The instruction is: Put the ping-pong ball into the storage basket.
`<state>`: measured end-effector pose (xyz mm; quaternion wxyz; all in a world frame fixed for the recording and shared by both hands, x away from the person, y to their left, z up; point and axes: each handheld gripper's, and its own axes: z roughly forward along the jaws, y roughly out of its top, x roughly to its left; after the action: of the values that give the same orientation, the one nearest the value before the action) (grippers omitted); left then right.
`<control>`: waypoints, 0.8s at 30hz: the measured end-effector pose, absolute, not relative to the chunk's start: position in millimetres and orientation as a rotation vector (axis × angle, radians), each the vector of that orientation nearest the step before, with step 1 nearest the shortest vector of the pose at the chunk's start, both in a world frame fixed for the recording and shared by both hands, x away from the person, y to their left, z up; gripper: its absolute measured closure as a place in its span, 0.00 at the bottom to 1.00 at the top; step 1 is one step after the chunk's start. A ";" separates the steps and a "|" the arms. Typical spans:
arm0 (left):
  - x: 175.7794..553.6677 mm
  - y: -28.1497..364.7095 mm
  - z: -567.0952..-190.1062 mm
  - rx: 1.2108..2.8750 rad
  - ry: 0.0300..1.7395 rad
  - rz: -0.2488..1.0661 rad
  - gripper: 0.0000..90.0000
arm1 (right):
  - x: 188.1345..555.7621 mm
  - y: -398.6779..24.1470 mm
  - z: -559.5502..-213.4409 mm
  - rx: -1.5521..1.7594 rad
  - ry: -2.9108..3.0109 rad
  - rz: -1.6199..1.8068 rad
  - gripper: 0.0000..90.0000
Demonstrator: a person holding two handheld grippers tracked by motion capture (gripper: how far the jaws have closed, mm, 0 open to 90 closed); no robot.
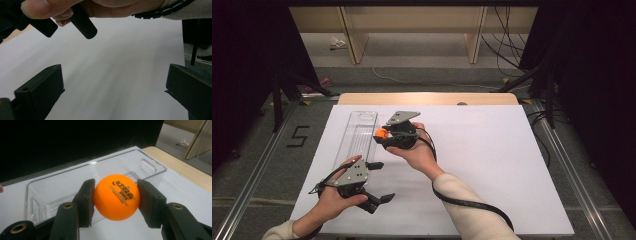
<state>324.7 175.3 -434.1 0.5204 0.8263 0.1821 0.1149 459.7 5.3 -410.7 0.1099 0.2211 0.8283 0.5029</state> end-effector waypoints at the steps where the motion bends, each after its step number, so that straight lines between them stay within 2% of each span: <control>1: 324.7 175.3 -434.1 1.980 0.437 0.275 0.01 | 460.0 5.7 -410.7 0.649 2.435 1.478 0.57; 24: 324.8 175.4 -434.1 1.987 0.431 0.278 0.01 | 465.7 15.3 -411.0 0.642 2.452 1.468 0.57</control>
<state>324.8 175.4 -434.1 0.5183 0.8281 0.1796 0.1160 465.7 15.3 -411.0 0.1059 0.2181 0.8323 0.4984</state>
